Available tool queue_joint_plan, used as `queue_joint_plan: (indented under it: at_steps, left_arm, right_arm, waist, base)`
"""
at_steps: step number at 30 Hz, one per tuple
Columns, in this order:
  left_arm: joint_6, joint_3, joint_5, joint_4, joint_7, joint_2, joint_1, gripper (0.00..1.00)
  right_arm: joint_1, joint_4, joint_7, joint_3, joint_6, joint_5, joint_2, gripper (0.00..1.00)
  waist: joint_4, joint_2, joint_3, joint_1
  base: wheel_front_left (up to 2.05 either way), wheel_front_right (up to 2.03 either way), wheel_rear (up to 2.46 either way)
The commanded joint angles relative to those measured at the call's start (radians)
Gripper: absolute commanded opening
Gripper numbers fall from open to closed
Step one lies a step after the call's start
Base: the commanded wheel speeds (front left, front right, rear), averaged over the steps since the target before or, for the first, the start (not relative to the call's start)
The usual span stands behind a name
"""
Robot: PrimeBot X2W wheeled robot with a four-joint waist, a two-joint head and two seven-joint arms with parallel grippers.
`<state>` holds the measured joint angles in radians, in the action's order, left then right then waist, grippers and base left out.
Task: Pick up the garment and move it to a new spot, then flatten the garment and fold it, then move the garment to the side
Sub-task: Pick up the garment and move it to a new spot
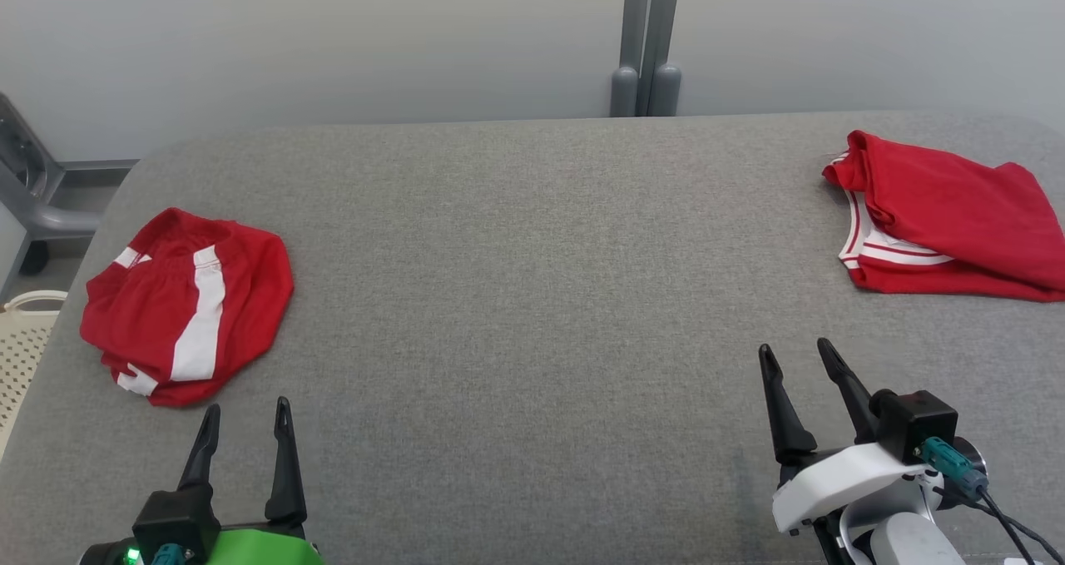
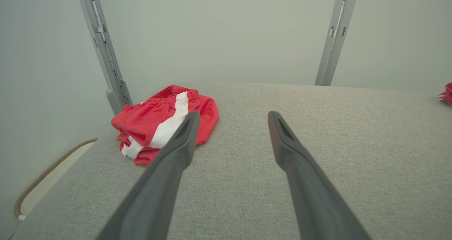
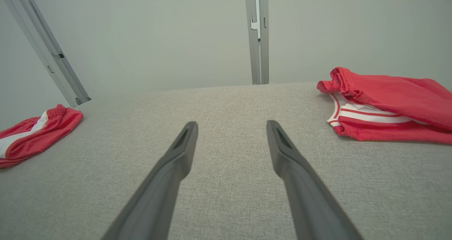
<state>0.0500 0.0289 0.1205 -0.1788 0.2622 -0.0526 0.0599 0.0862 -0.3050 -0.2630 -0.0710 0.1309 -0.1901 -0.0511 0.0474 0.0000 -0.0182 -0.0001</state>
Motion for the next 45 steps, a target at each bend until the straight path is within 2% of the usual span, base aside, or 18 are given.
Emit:
queue_joint_plan:
  at_steps: [1, 7, 14, 15, 16, 27, 39, 45]
  left_arm:
    - [0.004, 0.001, -0.004, -0.001, 0.001, -0.002, -0.015, 1.0]
    - [0.002, 0.005, -0.006, -0.005, 0.001, -0.002, -0.013, 1.0]
    - [0.002, 0.015, -0.007, -0.006, 0.001, -0.004, -0.018, 1.0]
    - [0.003, 0.016, -0.007, -0.007, 0.001, -0.006, -0.018, 1.0]
    - [0.0, 0.025, -0.006, -0.004, 0.001, -0.009, -0.01, 1.0]
    - [-0.009, 0.051, -0.002, 0.007, 0.001, -0.019, 0.016, 1.0]
    - [-0.032, 0.081, 0.012, 0.051, 0.001, -0.012, 0.041, 1.0]
    - [-0.028, 0.077, 0.016, 0.057, 0.001, -0.009, 0.039, 1.0]
  right_arm:
    - [-0.014, 0.001, -0.004, -0.001, 0.0, -0.004, 0.0, 1.0]
    - [-0.019, -0.002, -0.004, -0.013, 0.0, -0.015, 0.0, 1.0]
    - [-0.018, -0.003, -0.004, -0.023, 0.0, -0.024, 0.0, 1.0]
    - [-0.018, -0.003, -0.004, -0.021, 0.0, -0.027, 0.0, 1.0]
    - [-0.021, -0.008, -0.004, -0.028, 0.0, -0.032, 0.0, 1.0]
    - [-0.015, -0.018, -0.004, -0.062, 0.0, -0.053, -0.001, 1.0]
    - [0.042, -0.044, -0.004, -0.109, 0.0, -0.052, -0.001, 1.0]
    - [0.049, -0.053, -0.004, -0.115, 0.0, -0.051, -0.001, 1.0]
  waist:
    - [0.014, 0.0, 0.001, 0.0001]
    - [0.079, 0.0, 0.0, 0.0001]
    - [0.198, 0.0, 0.002, 0.0001]
    - [0.217, 0.0, 0.002, 0.0001]
    - [0.285, 0.0, -0.006, 0.0001]
    - [0.429, 0.0, -0.025, 0.0001]
    - [0.458, 0.0, 0.003, 0.0001]
    - [0.456, 0.0, 0.003, 0.0001]
  base:
    - [0.0, 0.0, 0.0]
    - [0.0, 0.0, 0.0]
    - [0.0, 0.0, 0.0]
    - [0.0, 0.0, 0.0]
    - [0.0, 0.0, 0.0]
    - [0.0, 0.0, 0.0]
    - [0.0, 0.0, 0.0]
    - [0.0, 0.0, 0.0]
